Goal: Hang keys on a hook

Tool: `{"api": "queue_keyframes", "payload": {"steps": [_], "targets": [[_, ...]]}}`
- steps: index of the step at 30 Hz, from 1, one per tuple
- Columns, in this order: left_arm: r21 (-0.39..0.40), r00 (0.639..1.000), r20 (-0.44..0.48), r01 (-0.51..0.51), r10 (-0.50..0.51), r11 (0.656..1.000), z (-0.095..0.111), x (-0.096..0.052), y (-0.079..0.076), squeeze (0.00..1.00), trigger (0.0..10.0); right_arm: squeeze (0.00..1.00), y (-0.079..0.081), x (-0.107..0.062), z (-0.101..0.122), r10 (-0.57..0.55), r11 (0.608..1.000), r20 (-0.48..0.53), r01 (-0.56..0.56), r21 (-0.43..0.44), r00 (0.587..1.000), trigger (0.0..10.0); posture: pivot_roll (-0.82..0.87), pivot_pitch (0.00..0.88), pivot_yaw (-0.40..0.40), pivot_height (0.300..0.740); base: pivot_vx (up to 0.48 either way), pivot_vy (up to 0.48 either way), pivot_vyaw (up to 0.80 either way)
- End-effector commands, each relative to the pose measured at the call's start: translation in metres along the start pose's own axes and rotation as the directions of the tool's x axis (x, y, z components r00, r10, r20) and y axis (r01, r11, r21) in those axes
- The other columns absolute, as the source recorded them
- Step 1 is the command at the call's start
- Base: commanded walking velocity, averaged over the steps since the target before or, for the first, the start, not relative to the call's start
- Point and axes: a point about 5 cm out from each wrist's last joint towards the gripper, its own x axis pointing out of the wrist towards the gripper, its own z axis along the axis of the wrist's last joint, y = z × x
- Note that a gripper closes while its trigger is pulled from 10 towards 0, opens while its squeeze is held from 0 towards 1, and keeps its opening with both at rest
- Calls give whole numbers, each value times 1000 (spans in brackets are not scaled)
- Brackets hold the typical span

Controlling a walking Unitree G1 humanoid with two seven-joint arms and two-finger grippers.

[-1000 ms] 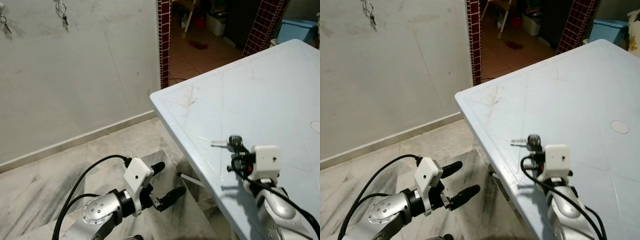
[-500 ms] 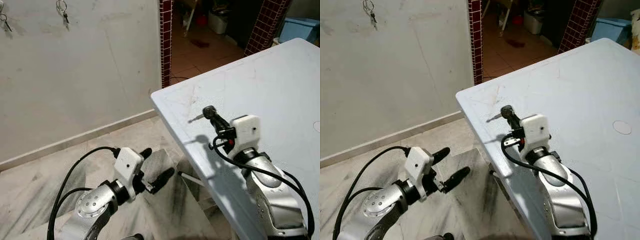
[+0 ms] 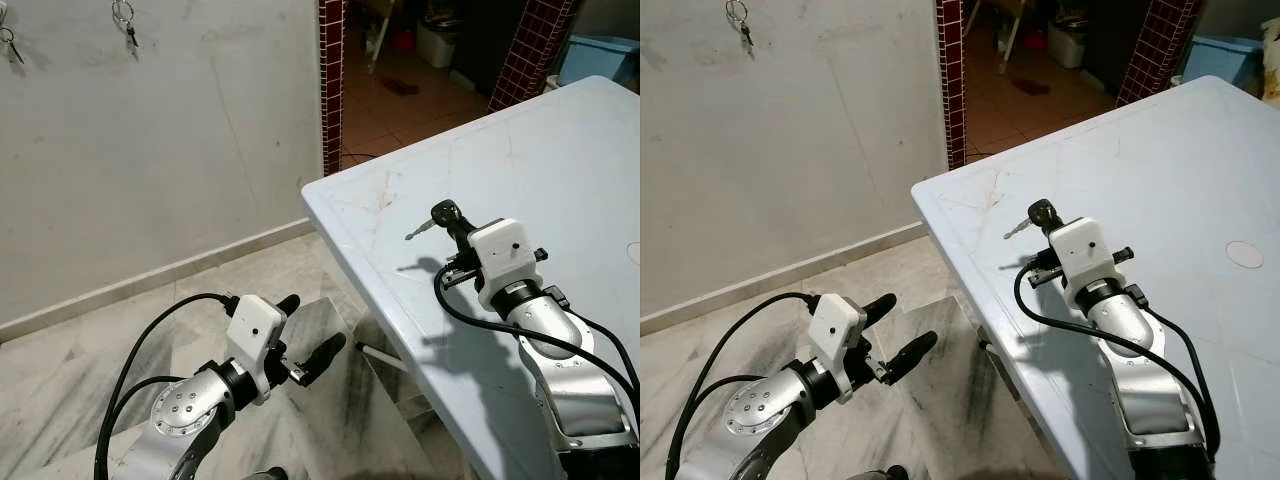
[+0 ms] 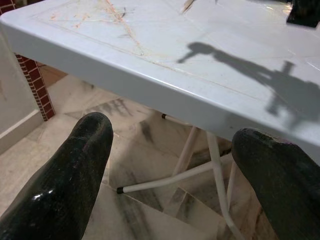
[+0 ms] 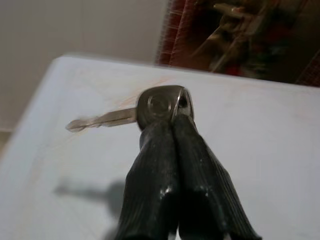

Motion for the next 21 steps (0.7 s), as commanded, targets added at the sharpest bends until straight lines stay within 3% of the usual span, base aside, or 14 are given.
{"api": "queue_keyframes", "payload": {"steps": [1, 3, 4, 5, 7, 8, 10, 12, 14, 16, 19, 21], "targets": [[1, 1000, -11, -14, 14, 1000, -2, -1, 2, 0, 10000, 0, -3, 1, 3, 15, 994, -2, -16, -108, 1000, 10000, 5, 154, 57, 740, 0, 0, 0], [3, 1000, -14, -12, 12, 1000, -3, -1, 2, 0, 10000, 0, -12, 3, 0, -28, 999, -20, 29, 29, 999, 10000, 7, 152, 54, 740, 0, 0, 0], [4, 1000, -13, -12, 12, 1000, -3, 0, 2, 0, 10000, 0, -8, 3, -4, 54, 995, -65, -59, -80, 996, 10000, 6, 152, 56, 740, 0, 0, 0], [5, 1000, -12, -12, 13, 1000, -3, 0, 2, 0, 10000, 0, -12, 3, -2, 25, 985, -55, -34, -171, 998, 10000, 6, 152, 56, 740, 0, 0, 0], [5, 1000, -11, -15, 15, 1000, -2, 1, 2, 0, 10000, 0, -26, 6, 4, -121, 992, -22, 121, -37, 992, 10000, 3, 151, 56, 740, 0, 0, 0], [4, 1000, -12, -16, 16, 1000, -2, 1, 2, 0, 10000, 0, -25, 6, 1, -96, 972, -58, 106, 209, 994, 10000, 3, 151, 56, 740, 0, 0, 0], [3, 1000, -15, -15, 15, 1000, -3, 2, 2, 0, 10000, 0, -10, 5, -10, 47, 933, -140, 7, 361, 989, 10000, 3, 150, 56, 740, 0, 0, 0], [3, 1000, -15, -14, 14, 1000, -3, 2, 1, 0, 10000, 0, -13, 5, -10, -10, 903, -118, 60, 426, 993, 10000, 3, 150, 54, 740, 0, 0, 0], [3, 1000, -15, -12, 12, 1000, -3, 2, 1, 0, 10000, 0, -19, 6, -11, -74, 888, -122, 121, 444, 990, 10000, 6, 150, 54, 740, 0, 0, 0], [4, 1000, -15, -14, 14, 1000, -3, 2, 1, 0, 10000, 0, -16, 5, -12, -61, 933, -113, 97, 347, 992, 10000, 5, 149, 54, 740, 0, 0, 0], [6, 1000, -14, -16, 16, 1000, -3, 2, 2, 0, 10000, 0, -15, 5, -6, -68, 922, -99, 101, 374, 993, 10000, 7, 149, 56, 740, 0, 0, 0], [7, 1000, -13, -20, 20, 1000, -2, 2, 3, 0, 10000, 0, -14, 5, 4, -70, 949, -57, 84, 304, 996, 10000, 7, 148, 57, 740, 0, 0, 0]]}}
